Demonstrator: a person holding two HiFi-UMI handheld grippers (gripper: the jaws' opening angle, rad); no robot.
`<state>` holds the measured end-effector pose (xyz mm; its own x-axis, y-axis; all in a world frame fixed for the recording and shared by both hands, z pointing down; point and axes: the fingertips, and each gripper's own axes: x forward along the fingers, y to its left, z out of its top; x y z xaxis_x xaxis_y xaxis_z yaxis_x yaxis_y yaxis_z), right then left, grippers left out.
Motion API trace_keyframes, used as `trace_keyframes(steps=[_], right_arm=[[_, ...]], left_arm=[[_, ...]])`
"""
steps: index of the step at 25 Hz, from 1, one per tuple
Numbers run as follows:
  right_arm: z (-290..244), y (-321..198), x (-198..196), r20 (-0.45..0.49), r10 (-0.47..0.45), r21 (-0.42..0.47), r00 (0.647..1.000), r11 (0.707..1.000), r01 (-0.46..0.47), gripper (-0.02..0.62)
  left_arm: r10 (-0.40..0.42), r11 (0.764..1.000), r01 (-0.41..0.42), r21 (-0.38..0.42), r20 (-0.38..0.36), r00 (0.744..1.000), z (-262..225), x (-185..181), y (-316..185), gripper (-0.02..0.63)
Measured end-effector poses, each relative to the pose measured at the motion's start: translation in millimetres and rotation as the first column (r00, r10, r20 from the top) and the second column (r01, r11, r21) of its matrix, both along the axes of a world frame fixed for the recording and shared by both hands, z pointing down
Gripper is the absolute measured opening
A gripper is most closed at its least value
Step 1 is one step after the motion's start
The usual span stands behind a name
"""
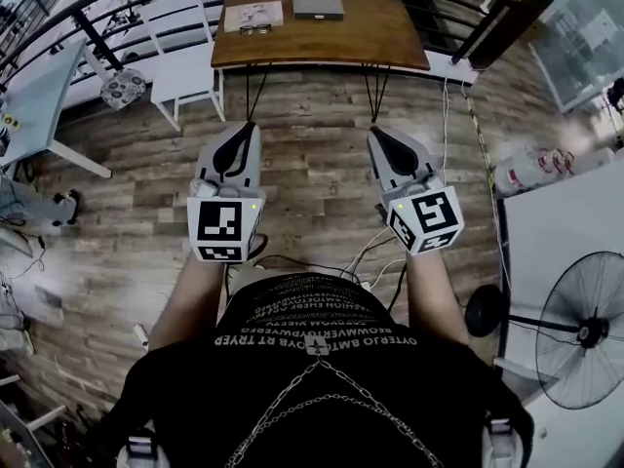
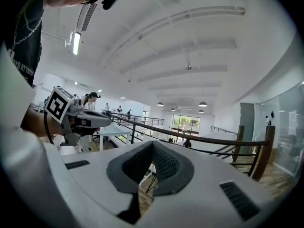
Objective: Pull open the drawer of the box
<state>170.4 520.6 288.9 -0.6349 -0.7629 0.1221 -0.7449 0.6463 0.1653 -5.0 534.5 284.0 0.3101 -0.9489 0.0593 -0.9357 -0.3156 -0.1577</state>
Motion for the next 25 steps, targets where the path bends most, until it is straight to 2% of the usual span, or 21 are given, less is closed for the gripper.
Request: trace_keyframes(steps=[8, 14, 21, 25], right_arm=[[15, 16, 27, 0.052, -0.033, -0.016, 0.998, 0.999, 0.034, 0.012], [22, 5, 23, 0.063, -0.067, -0.029, 0.996, 0.997, 0.069, 0.038], [37, -32, 24, 0.048, -0.031, -0.068, 0.998, 0.997, 0.034, 0.079], [49, -60, 11, 0.034, -0.032, -0.118, 0.999, 0.992, 0.036, 0.115]], left_arm=[[0.024, 0.999, -0.023, -0.037, 0.021, 0.999, 15, 33, 15, 0.006], [-0.02, 0.998, 0.021, -0.052, 0.01, 1.0, 18, 21, 3, 0.006], [0.025, 0.997, -0.024, -0.072, 0.011, 1.0, 31, 25, -37, 0.006], [0.053, 0.994, -0.052, -0.099, 0.008, 0.999, 40, 18, -72, 0.006]])
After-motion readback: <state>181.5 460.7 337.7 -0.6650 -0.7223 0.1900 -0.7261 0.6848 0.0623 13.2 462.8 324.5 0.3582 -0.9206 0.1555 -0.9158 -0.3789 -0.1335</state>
